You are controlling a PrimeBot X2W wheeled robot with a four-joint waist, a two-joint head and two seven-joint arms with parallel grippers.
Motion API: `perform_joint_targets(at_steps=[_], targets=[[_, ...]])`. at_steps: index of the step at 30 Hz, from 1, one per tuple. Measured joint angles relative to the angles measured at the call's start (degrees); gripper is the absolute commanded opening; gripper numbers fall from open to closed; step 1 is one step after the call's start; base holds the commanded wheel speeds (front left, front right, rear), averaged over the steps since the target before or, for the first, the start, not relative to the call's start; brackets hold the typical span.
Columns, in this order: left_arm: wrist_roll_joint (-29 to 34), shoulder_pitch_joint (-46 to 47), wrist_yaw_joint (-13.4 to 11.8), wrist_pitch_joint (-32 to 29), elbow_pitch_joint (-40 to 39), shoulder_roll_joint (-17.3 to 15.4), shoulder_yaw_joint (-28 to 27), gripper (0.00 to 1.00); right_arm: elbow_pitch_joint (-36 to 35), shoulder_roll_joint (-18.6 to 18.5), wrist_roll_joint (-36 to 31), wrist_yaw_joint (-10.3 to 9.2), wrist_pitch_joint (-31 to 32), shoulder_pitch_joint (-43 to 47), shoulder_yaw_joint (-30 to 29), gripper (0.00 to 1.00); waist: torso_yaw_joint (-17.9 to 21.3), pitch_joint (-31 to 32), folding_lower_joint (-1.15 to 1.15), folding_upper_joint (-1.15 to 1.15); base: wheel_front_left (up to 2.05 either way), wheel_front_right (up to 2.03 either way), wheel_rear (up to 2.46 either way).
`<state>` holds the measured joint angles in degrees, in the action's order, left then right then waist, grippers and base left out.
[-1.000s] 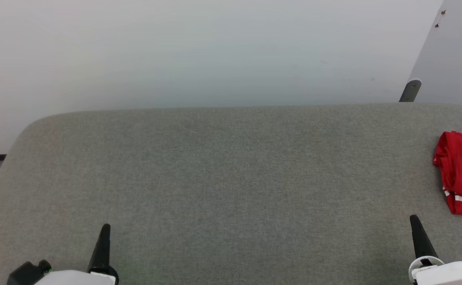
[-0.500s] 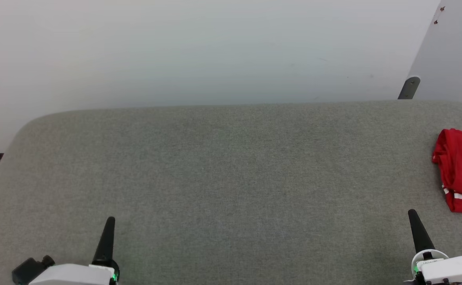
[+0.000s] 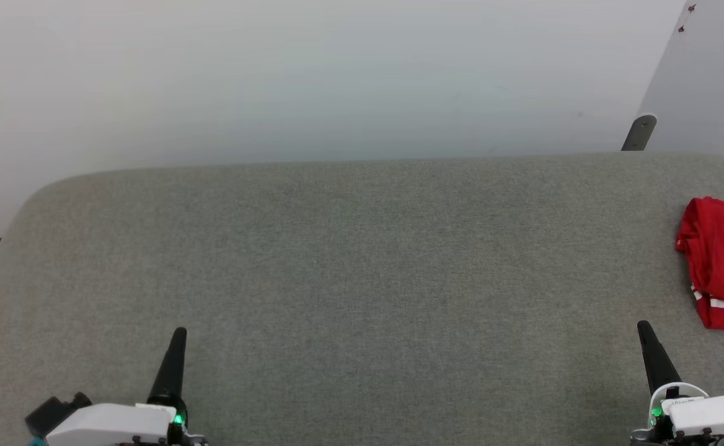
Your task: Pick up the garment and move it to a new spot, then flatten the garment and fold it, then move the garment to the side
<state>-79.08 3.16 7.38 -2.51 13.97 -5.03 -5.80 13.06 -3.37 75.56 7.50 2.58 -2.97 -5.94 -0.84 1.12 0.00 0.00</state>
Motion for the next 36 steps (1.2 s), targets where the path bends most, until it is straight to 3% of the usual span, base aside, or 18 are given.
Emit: perform_joint_targets(at_steps=[36], targets=[[-12.84, 2.75, 0.0, -4.01, 0.05, 2.09, -0.66, 0.0, 0.96, 0.36, 16.19, -0.02, 3.87, -2.74, -0.57, 0.0, 0.81, -1.26, 0.0, 0.0, 0.0, 0.0, 0.0]])
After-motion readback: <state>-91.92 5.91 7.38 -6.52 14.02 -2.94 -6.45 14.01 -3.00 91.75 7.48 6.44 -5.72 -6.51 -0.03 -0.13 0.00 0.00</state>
